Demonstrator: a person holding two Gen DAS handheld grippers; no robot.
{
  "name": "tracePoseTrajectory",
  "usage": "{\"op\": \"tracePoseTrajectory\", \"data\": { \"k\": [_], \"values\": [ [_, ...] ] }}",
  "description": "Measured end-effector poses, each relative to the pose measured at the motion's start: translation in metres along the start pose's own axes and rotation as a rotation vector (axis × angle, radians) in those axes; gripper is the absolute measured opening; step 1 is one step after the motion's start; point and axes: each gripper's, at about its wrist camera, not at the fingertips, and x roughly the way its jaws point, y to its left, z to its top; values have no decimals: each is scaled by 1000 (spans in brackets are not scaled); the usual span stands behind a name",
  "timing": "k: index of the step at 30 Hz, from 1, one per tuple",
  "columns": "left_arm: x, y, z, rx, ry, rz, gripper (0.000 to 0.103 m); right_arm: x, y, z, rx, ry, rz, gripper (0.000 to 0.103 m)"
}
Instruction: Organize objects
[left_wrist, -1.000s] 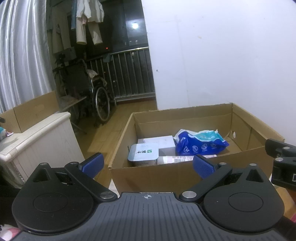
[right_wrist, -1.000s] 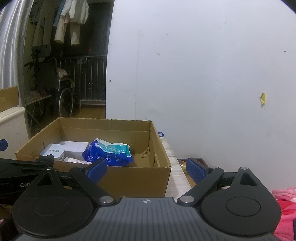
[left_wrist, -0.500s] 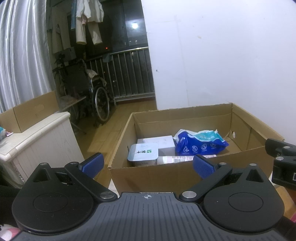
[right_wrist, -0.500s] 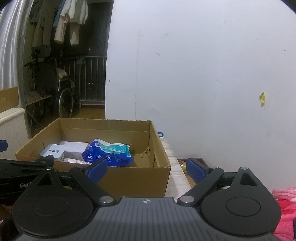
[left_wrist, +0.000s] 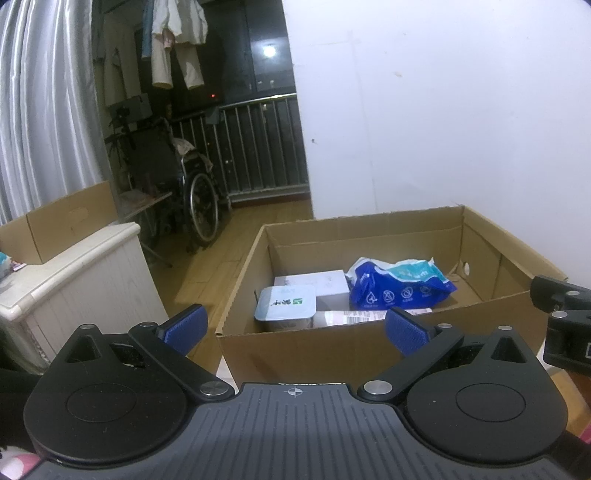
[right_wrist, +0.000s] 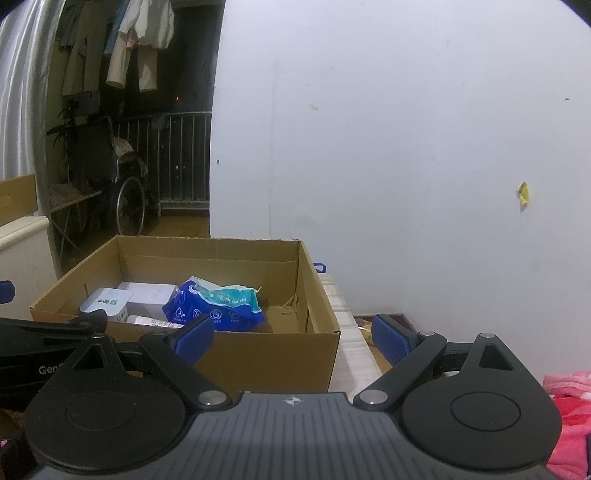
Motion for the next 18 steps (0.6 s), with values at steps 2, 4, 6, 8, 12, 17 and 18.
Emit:
{"op": "tracePoseTrajectory", "data": {
  "k": [2,4,6,8,12,17,18],
  "values": [
    [0,0,0,0,1,-2,103,0,0,0,0,0,0,95],
    [0,0,0,0,0,-2,103,0,0,0,0,1,1,95],
    [0,0,0,2,-1,-1,103,0,0,0,0,0,0,95],
    [0,0,0,1,0,-1,103,0,0,0,1,-2,-1,95],
    [0,0,0,0,0,-1,103,-1,-1,0,0,0,0,95],
    [0,0,0,0,0,-1,103,-1,-1,0,0,1,0,95],
    [0,0,0,0,0,-2,103,-1,-1,0,0,1,0,95]
  ]
}}
